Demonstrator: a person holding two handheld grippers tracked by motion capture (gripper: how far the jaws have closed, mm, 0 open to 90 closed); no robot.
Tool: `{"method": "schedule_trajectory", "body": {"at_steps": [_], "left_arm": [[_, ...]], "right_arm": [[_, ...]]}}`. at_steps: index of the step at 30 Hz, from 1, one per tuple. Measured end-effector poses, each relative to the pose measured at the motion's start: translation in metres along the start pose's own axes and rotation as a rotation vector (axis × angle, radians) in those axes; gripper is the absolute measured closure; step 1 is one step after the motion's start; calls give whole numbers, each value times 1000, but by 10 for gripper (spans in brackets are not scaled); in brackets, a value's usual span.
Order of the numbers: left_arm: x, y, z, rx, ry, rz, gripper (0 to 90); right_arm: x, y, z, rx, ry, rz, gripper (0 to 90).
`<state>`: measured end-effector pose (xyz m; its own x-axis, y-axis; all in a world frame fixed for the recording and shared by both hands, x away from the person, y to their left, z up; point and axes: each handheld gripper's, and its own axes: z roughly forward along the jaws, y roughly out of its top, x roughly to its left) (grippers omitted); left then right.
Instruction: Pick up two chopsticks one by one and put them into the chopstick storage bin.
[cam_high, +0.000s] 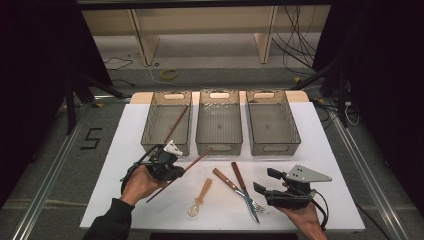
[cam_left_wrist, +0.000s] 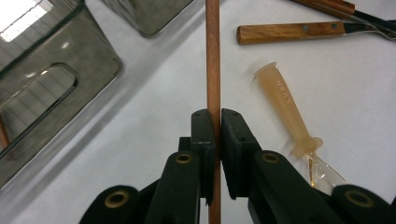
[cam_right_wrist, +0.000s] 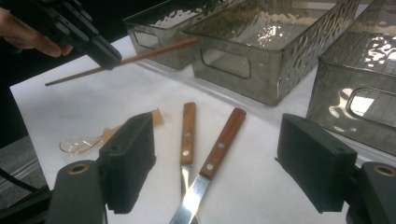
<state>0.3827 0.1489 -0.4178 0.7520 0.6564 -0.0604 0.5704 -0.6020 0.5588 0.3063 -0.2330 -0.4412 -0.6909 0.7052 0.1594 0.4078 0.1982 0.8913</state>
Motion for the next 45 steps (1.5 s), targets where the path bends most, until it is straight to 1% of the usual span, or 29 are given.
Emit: {"method": "schedule_trajectory", "body": {"at_steps": [2, 7, 8, 11, 14, 19, 24, 29, 31, 35, 38, 41, 45], "left_arm": [[5, 0, -5, -20, -2, -12, 837], [15, 2, -17, -67, 9, -41, 837], [17, 3, -19, -68, 9, -38, 837], [22, 7, -22, -87, 14, -53, 837], [28, 8, -25, -96, 19, -59, 837], [40, 12, -30, -124, 31, -88, 837], [51, 20, -38, -152, 45, -102, 837], [64, 31, -45, -172, 75, -112, 837], [69, 35, -47, -174, 87, -116, 837], [79, 42, -48, -181, 96, -129, 837], [87, 46, -47, -187, 104, -148, 837], [94, 50, -45, -186, 115, -150, 837], [101, 55, -42, -193, 126, -164, 837]], "right_arm": [[0, 0, 0, 0, 0, 1, 283], [0, 0, 0, -2, -1, 1, 283], [0, 0, 0, -2, -1, 2, 283], [0, 0, 1, -1, -2, 5, 283], [0, 0, 0, -4, -2, 4, 283], [-1, 0, 0, -5, -3, 8, 283], [-2, 0, 0, -5, -2, 9, 283], [-2, 0, 0, -5, -2, 10, 283], [-2, 0, 0, -5, -2, 12, 283], [-2, 0, 0, -5, -1, 13, 283], [-2, 0, 0, -5, 0, 13, 283], [-2, 0, 0, -5, 0, 13, 283], [-2, 0, 0, -6, 1, 14, 283]]}}
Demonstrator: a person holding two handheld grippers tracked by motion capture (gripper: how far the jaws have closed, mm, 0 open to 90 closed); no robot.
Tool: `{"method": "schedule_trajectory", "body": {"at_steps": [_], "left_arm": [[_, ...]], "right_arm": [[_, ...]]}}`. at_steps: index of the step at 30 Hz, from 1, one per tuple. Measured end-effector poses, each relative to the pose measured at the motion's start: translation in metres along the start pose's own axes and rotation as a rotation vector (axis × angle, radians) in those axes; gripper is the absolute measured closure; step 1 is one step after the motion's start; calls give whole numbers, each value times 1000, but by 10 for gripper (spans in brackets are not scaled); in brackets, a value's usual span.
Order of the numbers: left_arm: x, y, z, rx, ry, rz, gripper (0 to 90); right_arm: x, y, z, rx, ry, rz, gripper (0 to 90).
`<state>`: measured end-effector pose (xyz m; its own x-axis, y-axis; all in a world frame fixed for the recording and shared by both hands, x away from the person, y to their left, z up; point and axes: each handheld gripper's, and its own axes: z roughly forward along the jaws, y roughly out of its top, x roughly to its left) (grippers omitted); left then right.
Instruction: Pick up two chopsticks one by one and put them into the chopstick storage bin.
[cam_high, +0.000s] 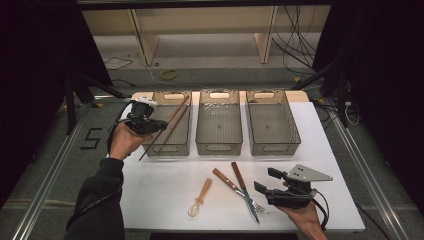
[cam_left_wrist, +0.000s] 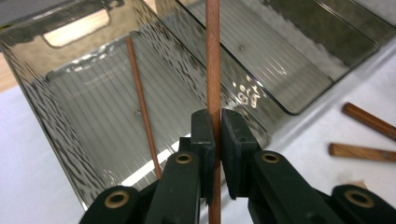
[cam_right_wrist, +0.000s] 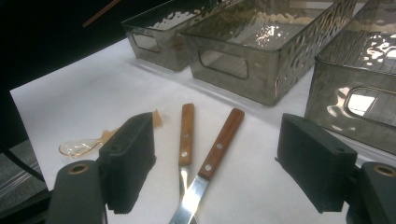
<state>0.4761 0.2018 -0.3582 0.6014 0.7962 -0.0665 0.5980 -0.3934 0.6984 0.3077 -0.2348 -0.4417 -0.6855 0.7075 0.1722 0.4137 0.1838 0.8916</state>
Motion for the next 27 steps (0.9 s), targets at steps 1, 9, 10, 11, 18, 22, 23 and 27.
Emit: {"method": "schedule_trajectory", "body": {"at_steps": [1, 9, 10, 11, 18, 22, 23, 27], "left_arm": [[1, 1, 1, 0, 6, -2, 837], [8, 16, 12, -5, 32, 6, 837], [9, 18, 13, -6, 36, 6, 837], [10, 20, 15, -9, 40, 7, 837], [18, 29, 23, -18, 46, -18, 837], [21, 32, 25, -17, 53, -20, 837], [22, 33, 26, -20, 54, -21, 837], [27, 34, 30, -27, 63, -33, 836]], "right_arm": [[0, 0, 0, 0, 1, 0, 283], [0, 0, 0, -1, 3, 0, 283], [0, 0, 0, 0, 4, 0, 283], [0, 0, 0, 0, 4, 0, 283], [0, 0, 0, -1, 7, 1, 283], [-1, 0, 0, 0, 6, 0, 283], [-1, 0, 0, 1, 7, 0, 283], [-1, 0, 1, 1, 9, -2, 283]]}}
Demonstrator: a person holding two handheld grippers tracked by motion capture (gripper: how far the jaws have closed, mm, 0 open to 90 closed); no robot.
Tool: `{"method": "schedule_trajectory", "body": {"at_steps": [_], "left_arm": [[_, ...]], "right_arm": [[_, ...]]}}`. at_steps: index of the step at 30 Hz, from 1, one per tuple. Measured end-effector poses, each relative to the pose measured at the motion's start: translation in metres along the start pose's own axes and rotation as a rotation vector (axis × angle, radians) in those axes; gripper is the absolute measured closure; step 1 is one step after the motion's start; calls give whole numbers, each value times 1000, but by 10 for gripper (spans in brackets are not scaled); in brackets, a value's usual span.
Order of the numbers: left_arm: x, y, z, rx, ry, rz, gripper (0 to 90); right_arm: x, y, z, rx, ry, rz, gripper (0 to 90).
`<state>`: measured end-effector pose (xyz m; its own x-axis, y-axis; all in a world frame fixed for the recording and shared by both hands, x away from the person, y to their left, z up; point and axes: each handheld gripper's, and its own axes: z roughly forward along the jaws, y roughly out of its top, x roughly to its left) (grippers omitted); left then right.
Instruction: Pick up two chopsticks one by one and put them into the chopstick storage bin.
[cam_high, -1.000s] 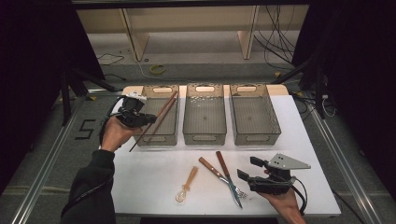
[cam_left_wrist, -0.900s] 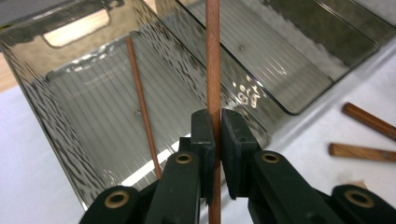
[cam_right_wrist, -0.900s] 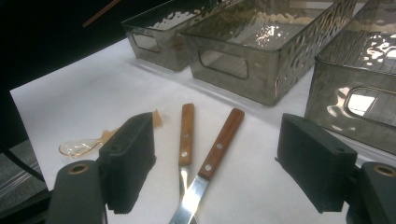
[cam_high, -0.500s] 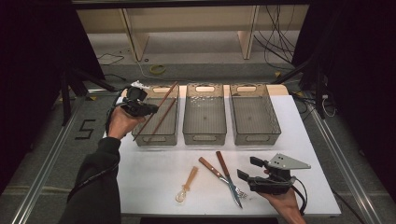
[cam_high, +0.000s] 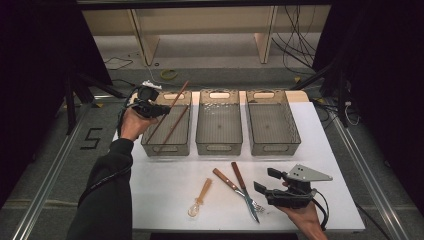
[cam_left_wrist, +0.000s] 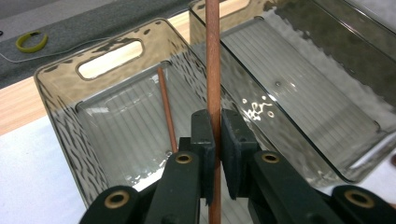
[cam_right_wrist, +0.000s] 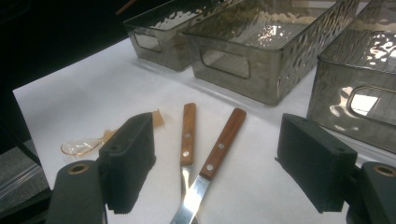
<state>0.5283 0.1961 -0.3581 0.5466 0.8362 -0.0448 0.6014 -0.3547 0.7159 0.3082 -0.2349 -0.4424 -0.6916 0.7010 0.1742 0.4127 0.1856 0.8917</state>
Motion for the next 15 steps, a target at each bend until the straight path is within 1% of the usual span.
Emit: {"method": "schedule_trajectory", "body": {"at_steps": [3, 5, 10, 15], "left_arm": [[4, 0, 4, 0, 9, -4, 836], [7, 0, 5, -10, 14, 0, 836], [13, -1, 9, -28, 27, -11, 836], [19, -5, 14, -25, 41, -21, 836]], "right_arm": [[0, 0, 0, 1, 0, 1, 283], [0, 0, 0, 0, 0, 2, 283], [0, 0, 0, 1, 1, 3, 283], [0, 0, 0, 1, 2, 2, 283]]}}
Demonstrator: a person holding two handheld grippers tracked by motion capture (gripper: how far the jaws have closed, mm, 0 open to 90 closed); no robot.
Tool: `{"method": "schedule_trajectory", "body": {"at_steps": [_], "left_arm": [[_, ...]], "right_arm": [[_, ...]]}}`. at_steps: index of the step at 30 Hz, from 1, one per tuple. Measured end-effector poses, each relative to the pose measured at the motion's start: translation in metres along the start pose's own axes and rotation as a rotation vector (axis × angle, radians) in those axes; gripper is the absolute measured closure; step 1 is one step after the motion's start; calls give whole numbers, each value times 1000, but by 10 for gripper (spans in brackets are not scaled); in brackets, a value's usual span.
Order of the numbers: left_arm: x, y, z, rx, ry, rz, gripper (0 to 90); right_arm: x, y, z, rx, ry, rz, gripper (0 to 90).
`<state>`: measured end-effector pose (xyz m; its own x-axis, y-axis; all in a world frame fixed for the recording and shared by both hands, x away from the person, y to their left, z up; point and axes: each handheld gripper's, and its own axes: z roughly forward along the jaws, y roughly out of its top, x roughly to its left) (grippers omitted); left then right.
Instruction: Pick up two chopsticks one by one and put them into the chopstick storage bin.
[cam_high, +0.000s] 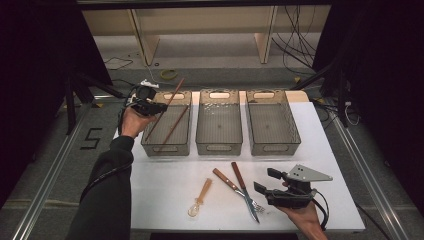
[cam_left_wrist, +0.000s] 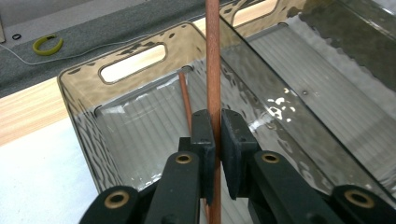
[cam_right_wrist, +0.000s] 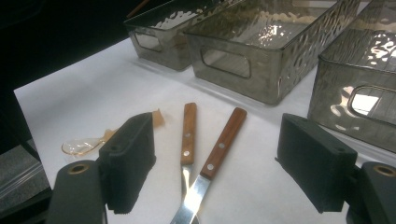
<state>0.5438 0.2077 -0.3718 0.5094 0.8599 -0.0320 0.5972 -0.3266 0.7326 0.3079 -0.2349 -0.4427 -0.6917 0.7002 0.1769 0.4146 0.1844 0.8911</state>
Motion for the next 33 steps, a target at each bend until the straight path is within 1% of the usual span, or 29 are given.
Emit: {"method": "schedule_trajectory", "body": {"at_steps": [7, 18, 24, 31, 33], "left_arm": [[3, -7, 5, -11, -3, -13, 836], [1, -19, 15, -11, -14, -27, 835], [0, -23, 20, 0, -19, -29, 835], [1, -27, 25, 20, -8, -37, 833], [2, -29, 26, 22, -7, -45, 832]], "right_arm": [[0, 0, 0, 0, 1, 1, 283], [0, 0, 1, 2, 1, 1, 283], [0, 0, 0, 1, 1, 1, 283], [0, 0, 0, -1, 1, 0, 283], [0, 0, 0, 0, 1, 1, 283]]}}
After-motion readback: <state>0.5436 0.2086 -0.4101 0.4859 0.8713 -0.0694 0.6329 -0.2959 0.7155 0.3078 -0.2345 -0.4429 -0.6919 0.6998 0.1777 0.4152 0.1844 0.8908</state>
